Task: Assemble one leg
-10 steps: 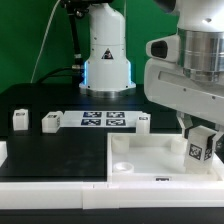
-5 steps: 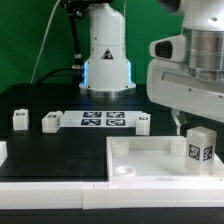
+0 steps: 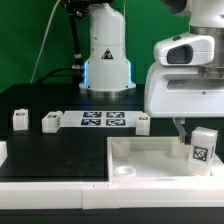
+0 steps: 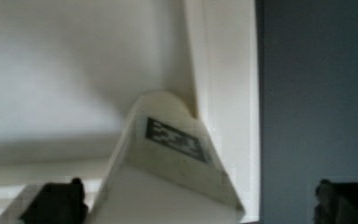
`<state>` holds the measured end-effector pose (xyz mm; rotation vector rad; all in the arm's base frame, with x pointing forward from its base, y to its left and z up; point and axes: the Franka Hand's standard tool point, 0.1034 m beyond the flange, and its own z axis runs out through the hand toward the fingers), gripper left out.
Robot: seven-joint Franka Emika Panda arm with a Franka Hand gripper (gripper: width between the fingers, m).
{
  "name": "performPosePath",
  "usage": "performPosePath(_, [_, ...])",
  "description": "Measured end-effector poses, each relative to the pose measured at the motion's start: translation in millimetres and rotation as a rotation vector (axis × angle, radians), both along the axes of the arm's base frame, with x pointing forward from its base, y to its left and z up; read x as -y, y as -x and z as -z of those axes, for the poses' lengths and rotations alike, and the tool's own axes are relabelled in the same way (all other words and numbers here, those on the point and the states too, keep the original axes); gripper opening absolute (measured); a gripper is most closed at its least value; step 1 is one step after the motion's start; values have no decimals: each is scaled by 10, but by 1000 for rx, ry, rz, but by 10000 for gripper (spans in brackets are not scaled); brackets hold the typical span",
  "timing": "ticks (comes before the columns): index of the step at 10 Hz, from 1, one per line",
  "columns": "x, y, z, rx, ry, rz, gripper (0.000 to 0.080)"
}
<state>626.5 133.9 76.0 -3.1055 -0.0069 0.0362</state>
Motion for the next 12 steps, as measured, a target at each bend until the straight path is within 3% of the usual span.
performPosePath(5, [64,-10,13,18,13,-519,649])
performPosePath(8, [123,-19,15,19,10,-636,649])
performPosePath(9, [124,-19,17,19,10,-635,554])
performPosePath(10, [125,-18,18,18,10,-609,554])
performPosePath(11, [127,-18,19,18,10,-608,384])
performPosePath(12, [127,-19,19,18,10,-598,291])
